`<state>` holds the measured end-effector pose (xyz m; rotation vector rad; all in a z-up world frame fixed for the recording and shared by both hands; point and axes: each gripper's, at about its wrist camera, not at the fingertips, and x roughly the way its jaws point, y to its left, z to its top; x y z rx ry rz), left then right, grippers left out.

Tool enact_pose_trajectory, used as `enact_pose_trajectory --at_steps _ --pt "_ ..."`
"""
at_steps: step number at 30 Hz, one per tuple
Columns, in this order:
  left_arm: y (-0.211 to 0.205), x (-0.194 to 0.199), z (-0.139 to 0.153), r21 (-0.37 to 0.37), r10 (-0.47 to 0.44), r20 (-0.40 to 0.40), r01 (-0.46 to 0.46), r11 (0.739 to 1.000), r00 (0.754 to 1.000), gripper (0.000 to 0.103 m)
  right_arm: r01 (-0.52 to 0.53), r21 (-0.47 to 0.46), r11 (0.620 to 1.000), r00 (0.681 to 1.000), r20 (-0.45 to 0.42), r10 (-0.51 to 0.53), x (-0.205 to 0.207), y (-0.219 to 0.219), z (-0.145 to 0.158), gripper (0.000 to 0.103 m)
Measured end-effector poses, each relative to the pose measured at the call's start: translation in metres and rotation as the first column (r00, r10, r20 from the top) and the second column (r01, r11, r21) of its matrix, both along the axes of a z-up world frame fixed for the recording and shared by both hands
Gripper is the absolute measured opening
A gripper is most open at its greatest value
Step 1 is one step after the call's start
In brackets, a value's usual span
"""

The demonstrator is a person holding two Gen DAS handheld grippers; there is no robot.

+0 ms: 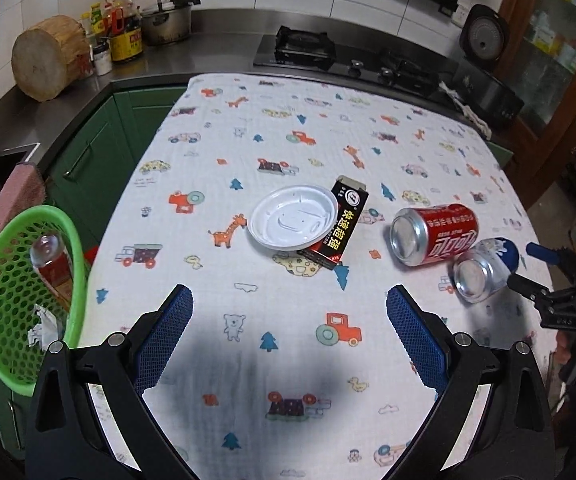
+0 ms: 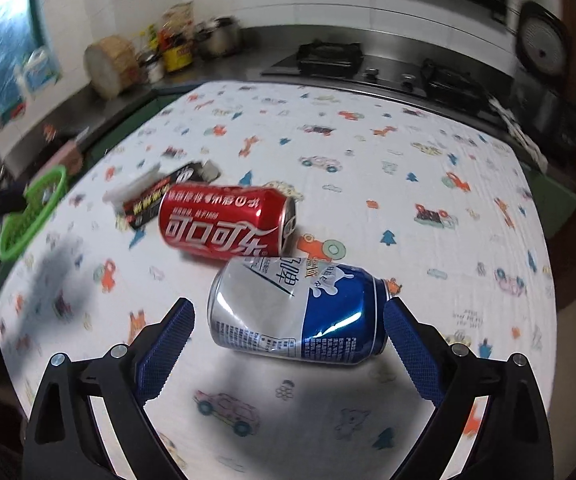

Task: Collect trash
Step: 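Grasp the blue-and-white can with the right gripper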

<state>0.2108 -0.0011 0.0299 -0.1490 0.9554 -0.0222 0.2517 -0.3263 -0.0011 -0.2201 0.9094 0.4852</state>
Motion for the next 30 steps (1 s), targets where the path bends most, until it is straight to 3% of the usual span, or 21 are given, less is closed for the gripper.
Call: enact_pose_trajectory --at_steps 7,12,16,24,30 --pt "-0.003 0.015 -0.013 -0.004 0.004 -0.022 -0.004 1.0 1.0 0.096 -0.195 -0.131 0.972 0.981 -0.021 0.194 0.003 0.013 -0.003 0.093" --pt "-0.003 0.025 -0.019 -0.004 0.008 -0.032 -0.008 1.0 0.999 0.096 -0.34 -0.221 0.914 0.94 -0.063 0.335 0.008 0.025 -0.009 0.093" --pt "-0.004 0.03 -0.022 -0.003 0.004 -0.032 -0.004 1.0 0.999 0.096 -0.452 -0.279 0.847 0.892 -0.113 0.439 0.013 0.037 -0.019 0.093" --pt "-0.012 0.048 -0.027 0.013 -0.041 -0.038 0.041 0.999 0.998 0.097 -0.592 -0.312 0.743 0.806 -0.201 0.557 0.028 0.057 -0.04 0.094" --pt "-0.015 0.075 -0.04 -0.036 -0.072 -0.063 0.07 0.997 0.995 0.097 -0.628 -0.312 0.713 0.779 -0.247 0.577 0.035 0.061 -0.059 0.094"
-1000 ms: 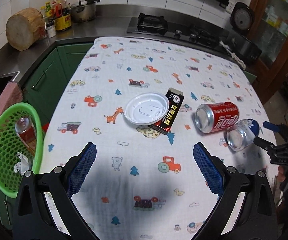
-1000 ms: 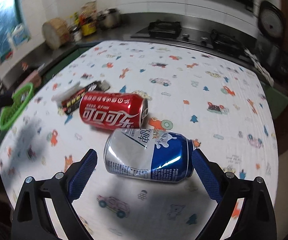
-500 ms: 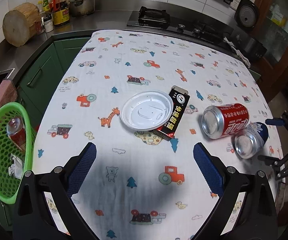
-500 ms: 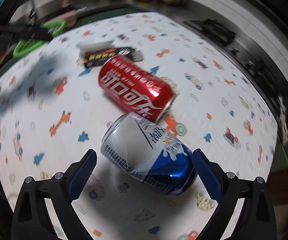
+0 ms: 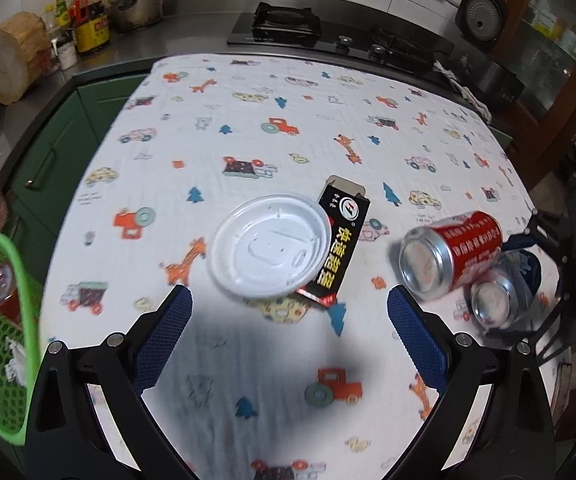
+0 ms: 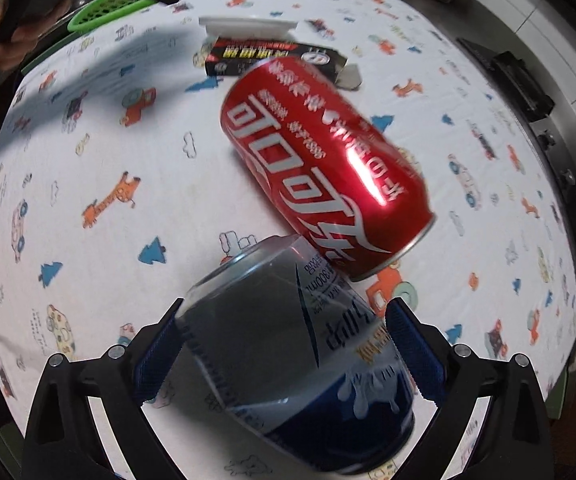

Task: Collect trash
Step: 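Grasp the blue-and-white can with the right gripper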

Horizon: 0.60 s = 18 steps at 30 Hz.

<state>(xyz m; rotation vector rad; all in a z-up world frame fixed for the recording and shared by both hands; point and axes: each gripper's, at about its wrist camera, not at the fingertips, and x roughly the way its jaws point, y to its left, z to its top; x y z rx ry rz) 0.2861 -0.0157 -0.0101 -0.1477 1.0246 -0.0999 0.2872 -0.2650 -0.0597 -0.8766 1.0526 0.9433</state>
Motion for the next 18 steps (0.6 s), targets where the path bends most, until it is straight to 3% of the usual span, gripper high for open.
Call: enact_pose_trajectory --at_steps 7,18 --pt "0.004 0.031 -0.017 -0.077 0.006 -0.042 -0.009 0.997 0.999 0.097 0.042 0.018 0.999 0.998 -0.039 -0.042 0.005 -0.011 -0.002 0.094" --pt "0.007 0.056 -0.037 -0.073 0.025 -0.114 -0.034 0.997 0.993 0.098 0.14 0.037 0.99 0.987 -0.08 -0.136 -0.014 -0.021 0.002 0.093"
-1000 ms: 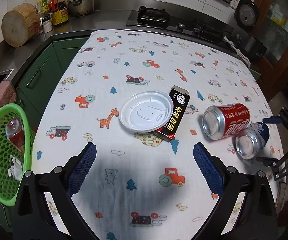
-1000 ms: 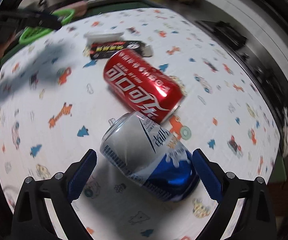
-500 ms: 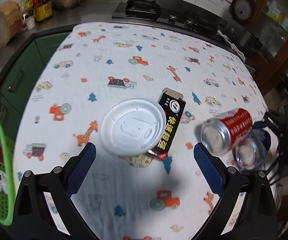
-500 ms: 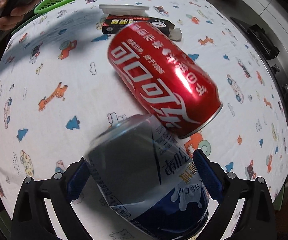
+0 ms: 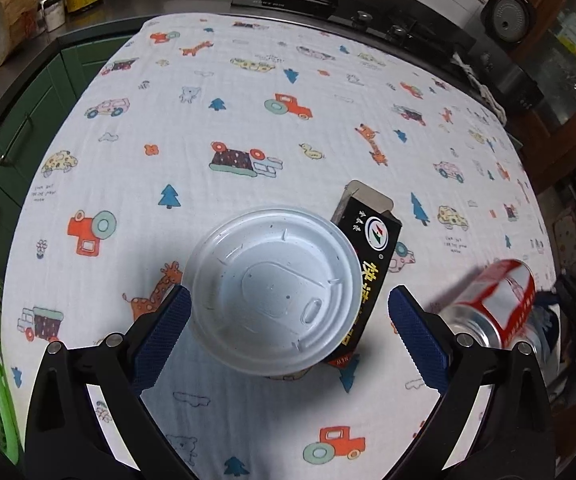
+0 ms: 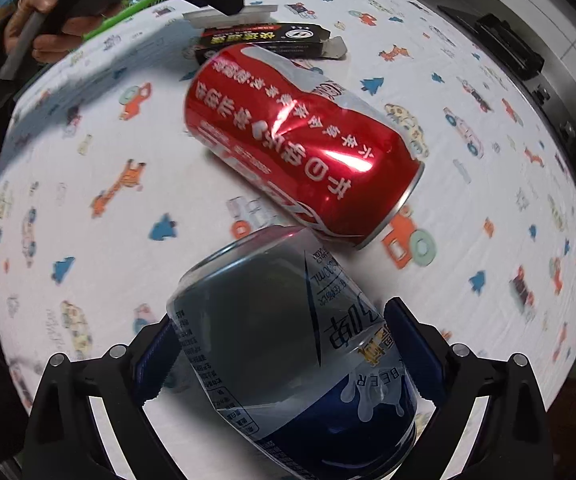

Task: Collect trash
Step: 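Grasp the blue-and-white can with the right gripper, then grasp the white plastic lid with the left gripper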

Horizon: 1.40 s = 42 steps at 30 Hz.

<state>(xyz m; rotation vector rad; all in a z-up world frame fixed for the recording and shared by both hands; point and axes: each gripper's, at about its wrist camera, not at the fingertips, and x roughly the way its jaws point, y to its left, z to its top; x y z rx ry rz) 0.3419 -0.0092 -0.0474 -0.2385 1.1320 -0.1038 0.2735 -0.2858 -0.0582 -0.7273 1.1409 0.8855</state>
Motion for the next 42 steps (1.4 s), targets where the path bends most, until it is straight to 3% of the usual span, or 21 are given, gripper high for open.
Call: enact_pose_trajectory --at_steps 7,11,17,22,32,35,42 --pt "0.0 0.003 -0.007 -0.027 -0.004 -0.008 0.004 1.0 1.0 0.094 0.057 0.066 0.996 0.998 -0.018 -0.055 -0.011 -0.001 0.008 0.092" --pt "-0.001 0.002 -0.01 -0.061 -0.018 -0.009 0.018 0.998 1.0 0.072 0.071 0.103 0.992 0.997 -0.024 -0.069 -0.02 -0.001 0.014 0.091" --pt "0.001 -0.004 -0.005 -0.095 -0.023 0.013 0.024 0.995 1.0 0.059 0.081 0.143 0.986 0.997 -0.022 -0.079 -0.033 0.005 0.023 0.09" --pt "-0.001 -0.01 0.0 -0.079 -0.033 0.033 0.036 0.996 0.999 0.051 0.083 0.163 0.983 0.997 -0.021 -0.08 -0.038 0.01 0.027 0.09" --pt "-0.007 -0.023 0.015 -0.035 -0.069 0.08 0.072 0.997 0.994 0.013 0.108 0.199 0.974 0.994 -0.032 -0.104 -0.046 0.021 0.029 0.089" --pt "-0.008 -0.029 0.019 -0.015 -0.073 0.09 0.075 0.997 0.993 0.009 0.12 0.216 0.969 0.993 -0.039 -0.115 -0.049 0.024 0.031 0.089" --pt "0.013 -0.056 0.04 -0.054 -0.046 0.139 0.053 0.997 0.989 0.004 0.119 0.255 0.959 0.993 -0.033 -0.115 -0.06 0.04 0.043 0.087"
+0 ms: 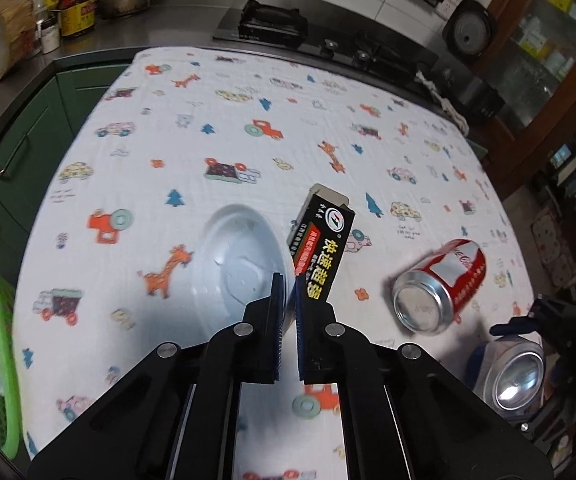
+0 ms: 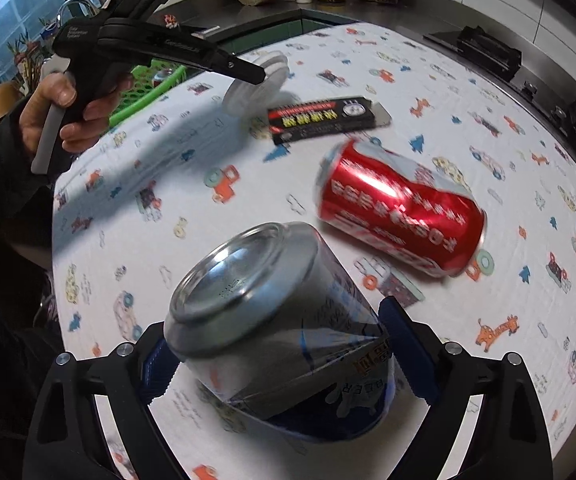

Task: Collect trash
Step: 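Grasp the white plastic lid with the left gripper, then drop the lid into the green basket with the left gripper while the right gripper drops the can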

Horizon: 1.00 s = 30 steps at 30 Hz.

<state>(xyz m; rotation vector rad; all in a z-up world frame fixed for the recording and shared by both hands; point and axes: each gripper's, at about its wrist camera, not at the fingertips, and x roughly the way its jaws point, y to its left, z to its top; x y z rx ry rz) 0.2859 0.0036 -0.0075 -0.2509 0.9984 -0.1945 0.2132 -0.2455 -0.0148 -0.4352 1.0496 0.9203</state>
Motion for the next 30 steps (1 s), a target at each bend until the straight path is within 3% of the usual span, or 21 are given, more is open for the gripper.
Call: enact_pose_trajectory --at_steps 15,25,30 --pt "0.106 -0.084 0.048 -0.061 0.127 0.121 -0.12 0.991 0.984 0.004 -0.063 0.043 0.997 0.996 0.062 0.06 -0.032 0.099 0.031 0.086" --pt "0.213 -0.145 0.064 -0.091 0.28 0.176 -0.268 0.959 0.944 0.004 -0.139 0.056 0.989 0.987 0.087 0.134 -0.052 0.195 0.042 0.086" --pt "0.261 -0.165 0.052 -0.093 0.352 0.165 -0.34 0.936 0.921 0.004 -0.181 0.071 0.981 0.981 0.085 0.175 -0.056 0.244 0.043 0.086"
